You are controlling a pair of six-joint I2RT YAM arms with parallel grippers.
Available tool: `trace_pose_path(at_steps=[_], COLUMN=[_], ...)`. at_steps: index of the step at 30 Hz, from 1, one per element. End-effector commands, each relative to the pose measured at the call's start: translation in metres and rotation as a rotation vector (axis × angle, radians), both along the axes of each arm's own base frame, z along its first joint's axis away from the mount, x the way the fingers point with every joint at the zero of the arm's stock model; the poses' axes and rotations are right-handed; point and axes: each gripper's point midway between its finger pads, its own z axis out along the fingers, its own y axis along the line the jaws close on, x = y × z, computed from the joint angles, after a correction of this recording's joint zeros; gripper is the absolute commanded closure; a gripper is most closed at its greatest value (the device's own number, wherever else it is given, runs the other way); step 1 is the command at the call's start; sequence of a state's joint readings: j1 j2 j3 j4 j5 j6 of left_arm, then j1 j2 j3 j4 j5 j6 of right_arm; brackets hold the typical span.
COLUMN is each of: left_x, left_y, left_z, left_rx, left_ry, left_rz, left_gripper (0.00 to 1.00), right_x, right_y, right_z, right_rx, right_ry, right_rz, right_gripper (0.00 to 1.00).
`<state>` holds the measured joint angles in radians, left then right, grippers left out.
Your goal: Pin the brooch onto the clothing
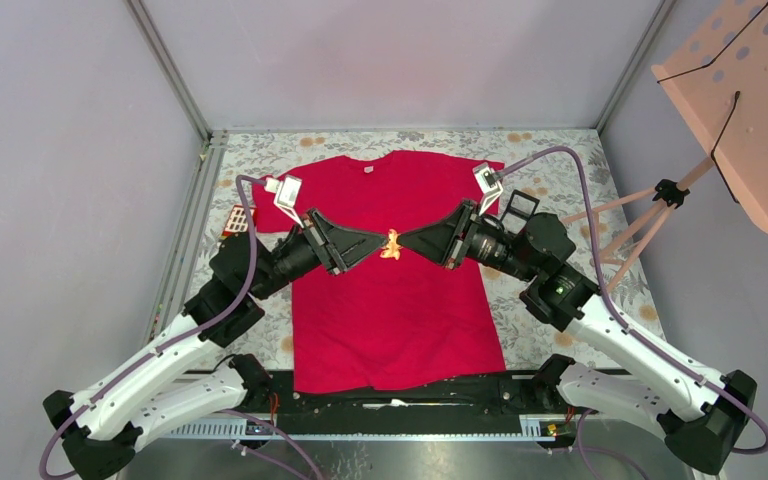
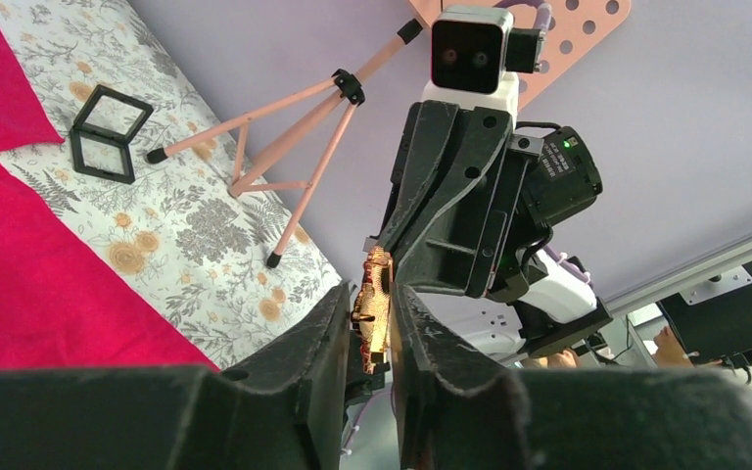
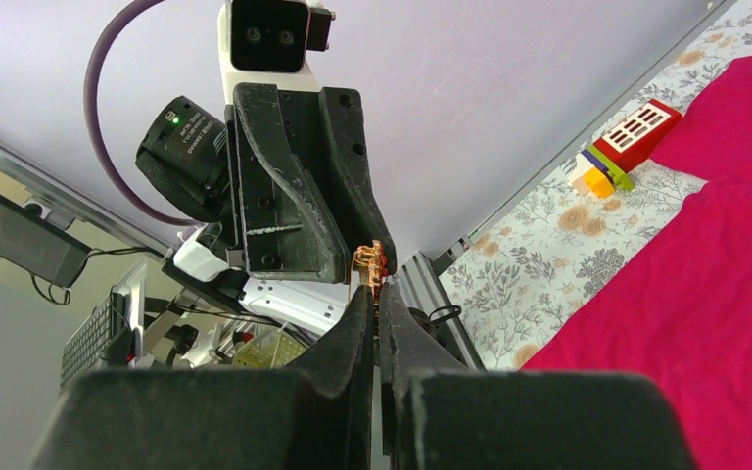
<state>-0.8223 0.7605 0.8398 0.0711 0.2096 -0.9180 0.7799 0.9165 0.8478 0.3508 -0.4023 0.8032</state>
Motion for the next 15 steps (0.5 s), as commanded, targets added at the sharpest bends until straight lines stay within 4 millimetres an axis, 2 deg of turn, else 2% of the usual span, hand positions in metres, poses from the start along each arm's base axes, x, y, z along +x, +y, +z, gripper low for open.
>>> trace_pose_path(at_steps=[1, 5, 7, 11, 15], left_x=[-0.0057, -0.0051, -0.0049, -0.005, -0.0045], left_y=[0.0026, 0.0023, 0.0035, 0.0067, 0.0077], left_z=[0.0117, 0.0097, 0.0095, 0.01, 0.0109], left_rx=[-0.037, -0.034, -0.031, -0.022, -0.02], left_ry=[-0.036, -0.029, -0.03, -0.037, -0.042], left_rz=[-0.018, -0.018, -0.012, 0.002, 0.007], left_gripper=[0.8, 0.96, 0.98, 0.91, 0.78], right_x=[-0.0089, -0.0087, -0.009, -0.0103, -0.0107], right_y=[-0.0014, -0.0012, -0.0019, -0.0024, -0.0029], right_z=[0.0331, 0.0323, 0.0321, 0.0327, 0.0341], right_rx=[0.068, 0.067, 0.068, 0.068, 0.07], right_ry=[-0.09, -0.089, -0.088, -0.091, -0.095], right_rz=[0.026, 0.026, 0.024, 0.028, 0.028], right_gripper=[1.0, 1.0, 1.0, 1.0, 1.0])
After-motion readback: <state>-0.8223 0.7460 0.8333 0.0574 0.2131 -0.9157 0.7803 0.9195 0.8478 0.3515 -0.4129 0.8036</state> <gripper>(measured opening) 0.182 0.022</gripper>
